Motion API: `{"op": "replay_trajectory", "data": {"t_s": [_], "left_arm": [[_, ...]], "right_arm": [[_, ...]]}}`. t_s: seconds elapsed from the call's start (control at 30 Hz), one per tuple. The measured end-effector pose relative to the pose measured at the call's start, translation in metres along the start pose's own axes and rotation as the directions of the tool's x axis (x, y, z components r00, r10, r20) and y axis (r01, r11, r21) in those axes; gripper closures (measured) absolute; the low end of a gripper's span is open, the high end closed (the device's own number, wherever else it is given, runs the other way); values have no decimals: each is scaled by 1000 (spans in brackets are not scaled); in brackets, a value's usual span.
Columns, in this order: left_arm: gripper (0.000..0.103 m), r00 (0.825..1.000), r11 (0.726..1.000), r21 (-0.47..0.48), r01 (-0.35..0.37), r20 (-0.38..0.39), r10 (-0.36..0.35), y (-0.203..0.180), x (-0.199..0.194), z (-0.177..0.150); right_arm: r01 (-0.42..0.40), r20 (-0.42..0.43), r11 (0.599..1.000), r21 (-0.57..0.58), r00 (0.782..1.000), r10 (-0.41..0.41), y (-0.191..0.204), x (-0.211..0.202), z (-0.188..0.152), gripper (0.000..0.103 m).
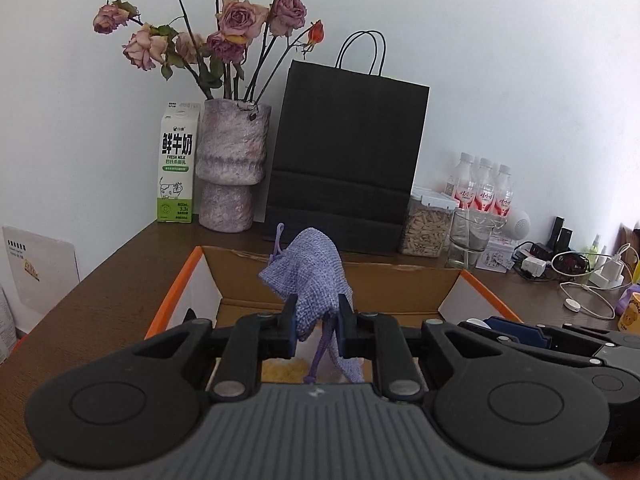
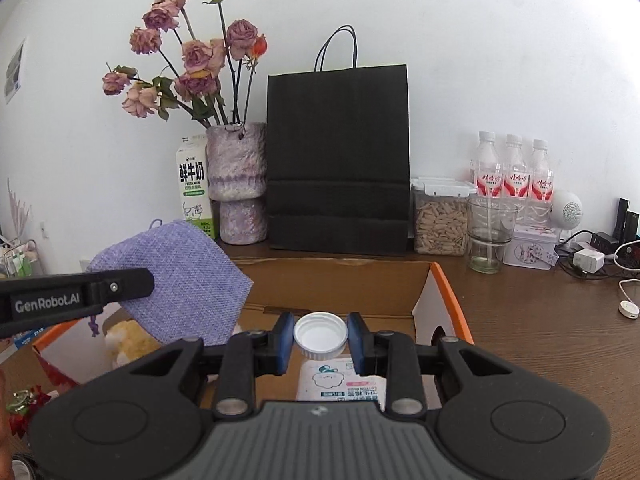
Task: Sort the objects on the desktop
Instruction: 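Grasp the purple pouch with the left tool while the right tool holds the cap, then lower the purple pouch into the box and open the left tool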
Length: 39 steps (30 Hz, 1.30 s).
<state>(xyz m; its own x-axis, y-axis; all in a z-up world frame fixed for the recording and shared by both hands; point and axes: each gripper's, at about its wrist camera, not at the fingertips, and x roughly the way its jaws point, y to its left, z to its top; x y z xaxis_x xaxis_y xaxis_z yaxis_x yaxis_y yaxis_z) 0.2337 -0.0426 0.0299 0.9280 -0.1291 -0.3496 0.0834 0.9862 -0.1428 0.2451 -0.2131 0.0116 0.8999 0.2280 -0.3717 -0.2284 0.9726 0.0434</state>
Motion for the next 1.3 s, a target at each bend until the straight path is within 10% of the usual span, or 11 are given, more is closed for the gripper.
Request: {"op": "replay_trajectory", "data": {"t_s": [0.53,0.6,0.67,0.73,0.8,0.9,1.3], "left_arm": [[76,997,1000,10,2,-78,-1,2,9,-11],[66,997,1000,14,-9,-76,10,1,9,-12],[27,997,999,25,-36,-61,37,-1,7,-12],[1,997,996,40,-75,-20,76,-3,2,-11],[0,994,993,52,-108,20,108,-5,-2,-11],[0,991,989,65,-134,18,133,-8,0,-12],[0,988,986,63,-152,-4,153,-6,3,-14]], "right_arm": [[-12,-28,998,-68,1000,10,20,-2,-15,75],[-14,-35,998,-69,999,12,19,-1,-15,75],[-16,-40,997,-72,999,13,20,0,-16,74],[-15,-37,997,-69,999,12,20,-1,-16,58],[0,-18,997,-71,1000,-1,20,-4,-16,18],[26,11,996,-82,1000,-25,22,-8,-16,4],[57,-1,995,-79,998,-57,22,-7,-16,0]]}}
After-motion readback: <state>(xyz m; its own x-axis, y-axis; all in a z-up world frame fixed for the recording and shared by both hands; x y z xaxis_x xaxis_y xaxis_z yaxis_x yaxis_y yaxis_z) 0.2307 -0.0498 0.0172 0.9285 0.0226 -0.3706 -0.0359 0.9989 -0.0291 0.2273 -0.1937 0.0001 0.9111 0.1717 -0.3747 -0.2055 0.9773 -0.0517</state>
